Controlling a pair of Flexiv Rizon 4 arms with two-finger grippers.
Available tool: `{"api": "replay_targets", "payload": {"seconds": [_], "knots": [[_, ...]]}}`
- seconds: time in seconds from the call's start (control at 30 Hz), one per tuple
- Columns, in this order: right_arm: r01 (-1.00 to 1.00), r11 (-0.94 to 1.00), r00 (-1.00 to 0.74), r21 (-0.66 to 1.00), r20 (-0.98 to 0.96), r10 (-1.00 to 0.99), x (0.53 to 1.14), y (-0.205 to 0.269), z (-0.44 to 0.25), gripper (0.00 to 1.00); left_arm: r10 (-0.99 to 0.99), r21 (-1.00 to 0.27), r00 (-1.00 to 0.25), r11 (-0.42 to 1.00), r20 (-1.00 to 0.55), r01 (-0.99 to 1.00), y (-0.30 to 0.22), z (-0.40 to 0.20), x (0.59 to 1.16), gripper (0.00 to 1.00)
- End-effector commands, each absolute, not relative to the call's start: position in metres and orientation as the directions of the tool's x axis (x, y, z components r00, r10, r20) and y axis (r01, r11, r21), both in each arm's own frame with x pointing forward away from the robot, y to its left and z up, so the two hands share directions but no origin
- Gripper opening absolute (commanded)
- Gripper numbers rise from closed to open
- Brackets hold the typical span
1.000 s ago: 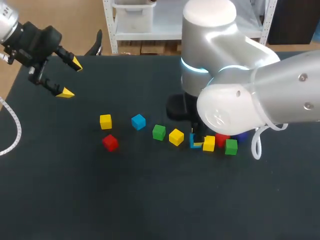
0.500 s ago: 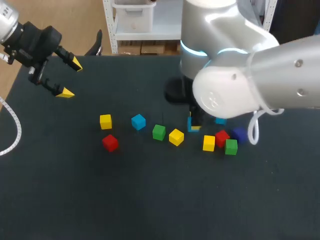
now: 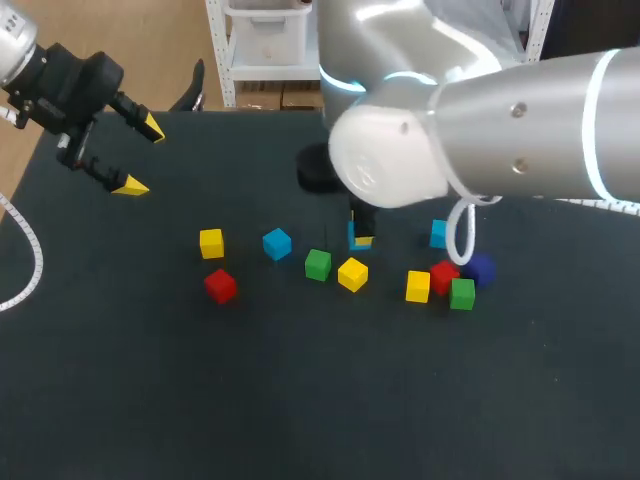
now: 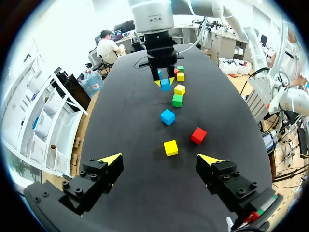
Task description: Place the blue cubes, place green cubes on the blue cubes, place the yellow cubes on the green cubes, then place the red cubes on the yellow cubes, and place purple cube on the red cubes.
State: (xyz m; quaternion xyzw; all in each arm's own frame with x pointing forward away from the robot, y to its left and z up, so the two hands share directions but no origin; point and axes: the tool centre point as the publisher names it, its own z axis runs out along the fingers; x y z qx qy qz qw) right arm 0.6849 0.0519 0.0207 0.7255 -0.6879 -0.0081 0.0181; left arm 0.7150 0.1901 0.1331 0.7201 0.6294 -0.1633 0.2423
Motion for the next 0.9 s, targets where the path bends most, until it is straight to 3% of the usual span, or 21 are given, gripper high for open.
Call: {"api": "replay_targets", "payload": {"seconds": [0.03,0.9], "knots": [[-0.996,-0.056,0.057,0.065,0.018,-0.998,0.683,0.054,0.017,0.00,0.827,0.144,0.156,-0.092,-0.540,0.985,0.190,0.133,0.715,1.00],[-0.989,-0.083,0.080,0.119,-0.029,-0.996,0.628,0.065,0.015,0.00,0.827,0.144,0.156,-0.092,-0.540,0.985,0.190,0.133,0.715,1.00]]}}
